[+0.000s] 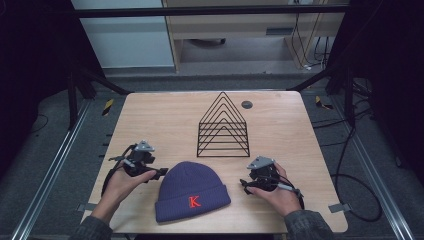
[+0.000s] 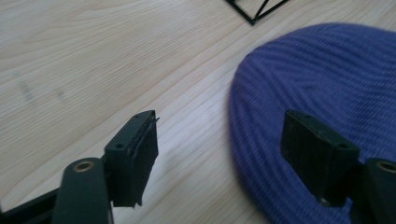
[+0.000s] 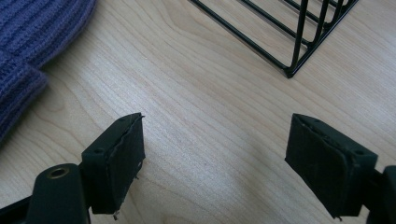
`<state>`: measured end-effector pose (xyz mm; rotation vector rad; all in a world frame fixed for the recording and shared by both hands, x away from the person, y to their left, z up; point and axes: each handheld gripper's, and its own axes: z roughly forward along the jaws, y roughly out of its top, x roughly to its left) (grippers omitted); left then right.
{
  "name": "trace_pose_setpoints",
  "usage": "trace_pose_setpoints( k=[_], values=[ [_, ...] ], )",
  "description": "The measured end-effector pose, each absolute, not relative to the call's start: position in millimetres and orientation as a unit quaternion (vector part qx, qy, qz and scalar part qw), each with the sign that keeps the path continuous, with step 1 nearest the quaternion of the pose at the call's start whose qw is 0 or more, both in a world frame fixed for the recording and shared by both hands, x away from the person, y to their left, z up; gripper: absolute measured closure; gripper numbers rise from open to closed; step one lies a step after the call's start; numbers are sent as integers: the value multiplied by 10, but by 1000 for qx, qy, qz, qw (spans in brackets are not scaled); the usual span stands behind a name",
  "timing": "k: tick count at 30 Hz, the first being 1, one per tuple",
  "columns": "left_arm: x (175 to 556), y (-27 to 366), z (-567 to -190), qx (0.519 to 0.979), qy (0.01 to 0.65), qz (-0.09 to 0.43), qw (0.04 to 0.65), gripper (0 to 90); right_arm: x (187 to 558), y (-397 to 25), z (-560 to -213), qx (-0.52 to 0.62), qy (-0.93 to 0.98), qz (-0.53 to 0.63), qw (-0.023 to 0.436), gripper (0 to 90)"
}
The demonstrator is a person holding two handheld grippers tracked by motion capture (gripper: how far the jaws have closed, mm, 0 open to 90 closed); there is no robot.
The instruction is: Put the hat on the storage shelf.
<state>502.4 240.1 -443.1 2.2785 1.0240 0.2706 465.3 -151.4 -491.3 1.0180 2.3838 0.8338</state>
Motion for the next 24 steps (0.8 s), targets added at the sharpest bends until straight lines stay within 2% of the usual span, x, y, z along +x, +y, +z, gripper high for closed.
trace_pose_setpoints(
  k=[10,24],
  values=[
    [5250,2095,-4488,881,369,87,282,388,4663,-1490,-4938,361,863,293,199,205],
    [5280,1954,-4637,899,353,72,248,430,4670,-1485,-4931,361,863,295,193,194]
  ],
)
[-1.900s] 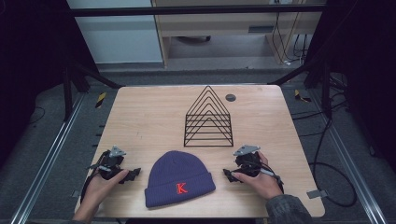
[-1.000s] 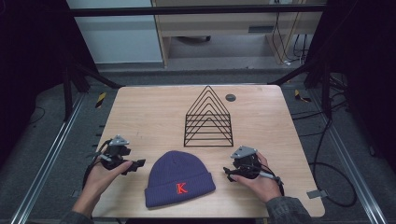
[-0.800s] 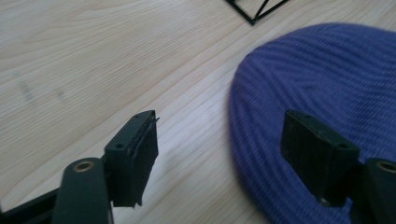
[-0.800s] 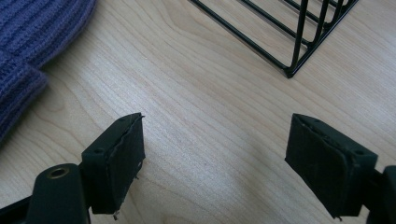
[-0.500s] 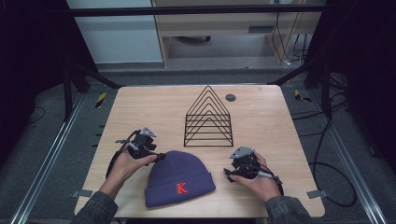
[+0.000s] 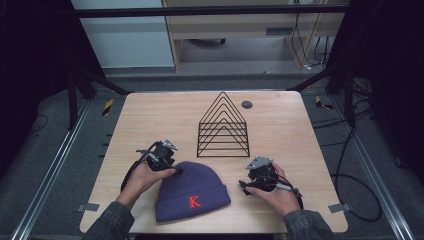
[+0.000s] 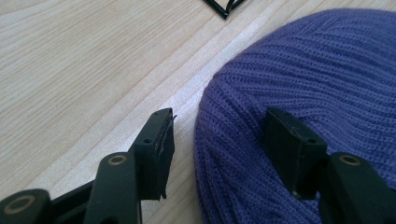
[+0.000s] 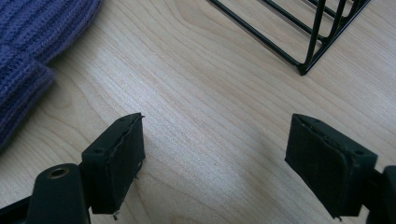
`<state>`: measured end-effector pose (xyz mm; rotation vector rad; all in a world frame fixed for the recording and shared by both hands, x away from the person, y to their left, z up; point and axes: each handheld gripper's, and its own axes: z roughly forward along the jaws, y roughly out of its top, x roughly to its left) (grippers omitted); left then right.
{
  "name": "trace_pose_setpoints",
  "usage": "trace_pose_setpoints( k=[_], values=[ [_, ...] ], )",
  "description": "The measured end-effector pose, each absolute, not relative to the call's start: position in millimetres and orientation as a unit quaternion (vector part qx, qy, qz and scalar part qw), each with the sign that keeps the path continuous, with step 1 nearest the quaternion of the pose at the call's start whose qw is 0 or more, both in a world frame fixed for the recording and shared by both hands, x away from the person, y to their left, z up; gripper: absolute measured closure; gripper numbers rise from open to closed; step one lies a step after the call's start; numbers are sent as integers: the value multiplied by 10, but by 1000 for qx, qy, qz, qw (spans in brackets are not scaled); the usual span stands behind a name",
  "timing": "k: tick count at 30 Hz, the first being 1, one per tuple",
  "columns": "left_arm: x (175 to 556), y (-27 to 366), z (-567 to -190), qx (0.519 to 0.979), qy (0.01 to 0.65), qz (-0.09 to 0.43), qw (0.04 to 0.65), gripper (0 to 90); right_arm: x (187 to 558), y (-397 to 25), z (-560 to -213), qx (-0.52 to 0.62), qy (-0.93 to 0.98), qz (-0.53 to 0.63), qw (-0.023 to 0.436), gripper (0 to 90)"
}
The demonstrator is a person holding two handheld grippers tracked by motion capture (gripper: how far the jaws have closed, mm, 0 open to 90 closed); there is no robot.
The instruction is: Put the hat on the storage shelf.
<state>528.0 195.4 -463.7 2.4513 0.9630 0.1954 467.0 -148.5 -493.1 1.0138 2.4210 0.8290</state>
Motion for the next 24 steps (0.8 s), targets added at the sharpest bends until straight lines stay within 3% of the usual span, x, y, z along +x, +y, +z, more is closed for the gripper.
trace_pose_setpoints(
  k=[10,16,24],
  values=[
    [5260,1961,-4693,901,355,54,243,479,4667,-1474,-4933,358,865,296,191,190],
    [5256,1957,-4694,902,351,41,248,668,4664,-1475,-4915,357,864,300,192,190],
    [5208,1946,-4644,904,346,46,247,780,4662,-1477,-4907,360,861,305,190,189]
  ],
)
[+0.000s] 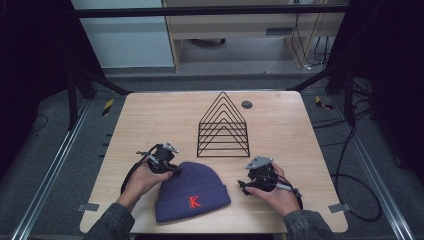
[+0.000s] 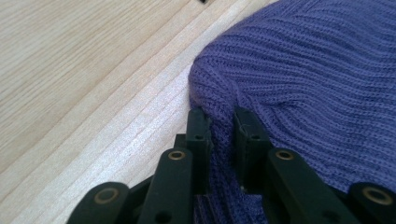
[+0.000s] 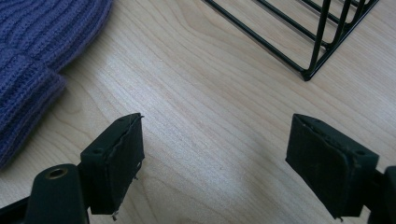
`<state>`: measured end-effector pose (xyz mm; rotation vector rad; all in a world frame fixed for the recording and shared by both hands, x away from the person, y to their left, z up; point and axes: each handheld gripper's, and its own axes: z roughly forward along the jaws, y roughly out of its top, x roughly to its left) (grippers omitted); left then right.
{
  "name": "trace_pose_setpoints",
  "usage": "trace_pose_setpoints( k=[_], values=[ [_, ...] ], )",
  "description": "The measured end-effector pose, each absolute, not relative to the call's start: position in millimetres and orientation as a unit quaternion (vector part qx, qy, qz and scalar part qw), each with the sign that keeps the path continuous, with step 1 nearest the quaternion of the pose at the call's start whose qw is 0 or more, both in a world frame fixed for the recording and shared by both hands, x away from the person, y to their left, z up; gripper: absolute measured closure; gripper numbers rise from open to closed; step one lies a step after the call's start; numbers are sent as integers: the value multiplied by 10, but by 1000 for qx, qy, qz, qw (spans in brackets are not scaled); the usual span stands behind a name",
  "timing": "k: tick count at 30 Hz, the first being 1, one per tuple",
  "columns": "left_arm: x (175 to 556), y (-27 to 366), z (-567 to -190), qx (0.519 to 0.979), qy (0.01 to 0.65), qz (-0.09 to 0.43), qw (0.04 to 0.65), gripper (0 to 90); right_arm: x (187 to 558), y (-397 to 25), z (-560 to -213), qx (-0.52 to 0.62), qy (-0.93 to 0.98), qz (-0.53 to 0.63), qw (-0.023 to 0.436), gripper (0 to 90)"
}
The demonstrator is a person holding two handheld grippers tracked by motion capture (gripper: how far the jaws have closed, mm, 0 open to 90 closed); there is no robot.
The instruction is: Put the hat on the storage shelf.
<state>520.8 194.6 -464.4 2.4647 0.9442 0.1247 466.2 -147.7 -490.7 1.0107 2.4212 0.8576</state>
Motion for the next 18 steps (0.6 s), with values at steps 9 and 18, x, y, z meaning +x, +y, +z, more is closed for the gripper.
trace_pose_setpoints(
  k=[9,18],
  values=[
    [5031,1899,-4313,905,316,80,274,799,4673,-1512,-4894,365,858,306,196,189],
    [4822,1803,-3923,906,273,115,302,803,4684,-1534,-4890,371,854,308,198,187]
  ],
)
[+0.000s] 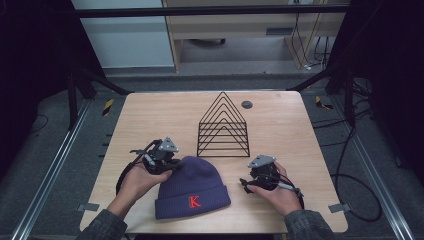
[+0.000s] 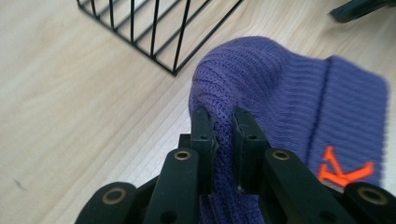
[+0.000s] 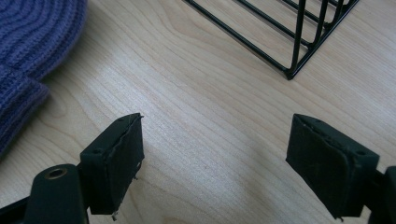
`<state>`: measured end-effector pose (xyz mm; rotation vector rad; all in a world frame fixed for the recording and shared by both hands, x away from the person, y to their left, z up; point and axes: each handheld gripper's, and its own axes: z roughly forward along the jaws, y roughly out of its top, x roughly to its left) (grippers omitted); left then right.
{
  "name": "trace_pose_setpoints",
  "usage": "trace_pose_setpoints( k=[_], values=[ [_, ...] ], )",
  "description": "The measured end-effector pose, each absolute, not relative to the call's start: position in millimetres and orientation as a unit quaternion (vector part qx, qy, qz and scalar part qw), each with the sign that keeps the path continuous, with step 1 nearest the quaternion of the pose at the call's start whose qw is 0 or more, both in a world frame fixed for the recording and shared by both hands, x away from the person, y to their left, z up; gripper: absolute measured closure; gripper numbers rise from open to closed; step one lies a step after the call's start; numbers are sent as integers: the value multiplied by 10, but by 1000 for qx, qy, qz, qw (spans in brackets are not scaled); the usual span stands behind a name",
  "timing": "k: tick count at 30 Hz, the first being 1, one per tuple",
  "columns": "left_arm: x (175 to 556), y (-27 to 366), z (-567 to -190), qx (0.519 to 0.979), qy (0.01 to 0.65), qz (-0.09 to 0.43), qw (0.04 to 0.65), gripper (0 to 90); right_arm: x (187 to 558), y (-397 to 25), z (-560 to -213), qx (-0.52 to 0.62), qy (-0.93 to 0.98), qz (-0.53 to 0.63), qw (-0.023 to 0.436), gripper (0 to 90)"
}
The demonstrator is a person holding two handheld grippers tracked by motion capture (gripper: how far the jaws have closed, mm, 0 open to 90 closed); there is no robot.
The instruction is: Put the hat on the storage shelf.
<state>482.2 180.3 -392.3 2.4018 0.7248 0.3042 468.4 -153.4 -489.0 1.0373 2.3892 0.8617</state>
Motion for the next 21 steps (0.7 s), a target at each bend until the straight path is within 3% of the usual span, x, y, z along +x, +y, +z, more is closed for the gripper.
trace_pose_setpoints(
  k=[11,21],
  values=[
    [4609,1764,-3205,908,211,168,322,809,4690,-1560,-4872,376,850,309,203,191],
    [4754,1900,-2824,899,214,200,326,811,4687,-1630,-4740,378,837,338,207,223]
  ],
)
